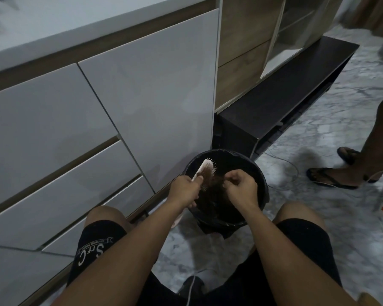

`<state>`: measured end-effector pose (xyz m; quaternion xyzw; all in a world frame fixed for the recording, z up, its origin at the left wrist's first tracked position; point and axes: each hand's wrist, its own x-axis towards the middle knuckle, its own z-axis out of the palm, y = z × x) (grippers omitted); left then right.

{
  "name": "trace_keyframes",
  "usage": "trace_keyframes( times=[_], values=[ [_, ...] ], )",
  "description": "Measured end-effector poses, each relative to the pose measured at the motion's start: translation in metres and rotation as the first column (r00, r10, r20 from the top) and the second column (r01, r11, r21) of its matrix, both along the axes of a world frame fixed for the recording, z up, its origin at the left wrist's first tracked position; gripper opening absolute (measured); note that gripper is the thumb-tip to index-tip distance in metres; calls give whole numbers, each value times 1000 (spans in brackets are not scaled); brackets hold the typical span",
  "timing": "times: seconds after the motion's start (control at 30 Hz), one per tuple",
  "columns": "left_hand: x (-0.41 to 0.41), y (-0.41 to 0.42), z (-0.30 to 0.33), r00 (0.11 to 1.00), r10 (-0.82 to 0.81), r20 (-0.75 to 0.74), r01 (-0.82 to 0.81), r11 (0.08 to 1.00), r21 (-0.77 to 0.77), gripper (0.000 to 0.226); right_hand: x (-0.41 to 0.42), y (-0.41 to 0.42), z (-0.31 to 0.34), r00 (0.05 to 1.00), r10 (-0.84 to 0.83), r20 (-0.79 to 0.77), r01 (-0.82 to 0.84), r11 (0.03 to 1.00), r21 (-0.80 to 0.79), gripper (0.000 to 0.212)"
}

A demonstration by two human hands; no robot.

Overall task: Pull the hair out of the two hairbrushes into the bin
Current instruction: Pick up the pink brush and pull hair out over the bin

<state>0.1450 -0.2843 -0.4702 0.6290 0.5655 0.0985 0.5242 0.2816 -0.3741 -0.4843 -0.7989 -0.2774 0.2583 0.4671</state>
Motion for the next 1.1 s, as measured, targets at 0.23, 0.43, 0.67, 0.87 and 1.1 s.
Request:
trace_keyframes(
  times=[0.23,0.43,0.67,0.87,1.1],
  values=[
    [5,-2,4,999,7,31,-4,995,-101,29,-14,-1,-1,976,209,-60,-205,976,74,28],
    [1,3,-5,997,55,52,-51,996,-80,35,-11,2,2,997,45,-66,-43,999,32,8],
    [1,5,-6,996,73,54,-68,994,-83,30,-6,2,2,987,-7,-159,14,999,47,18],
    [5,-1,-2,995,4,103,8,993,-119,27,-16,2,3,973,124,-195,-103,988,115,35],
    [6,1,-5,987,114,111,-105,991,-80,32,-9,2,2,970,64,-232,-40,993,108,7]
  ],
)
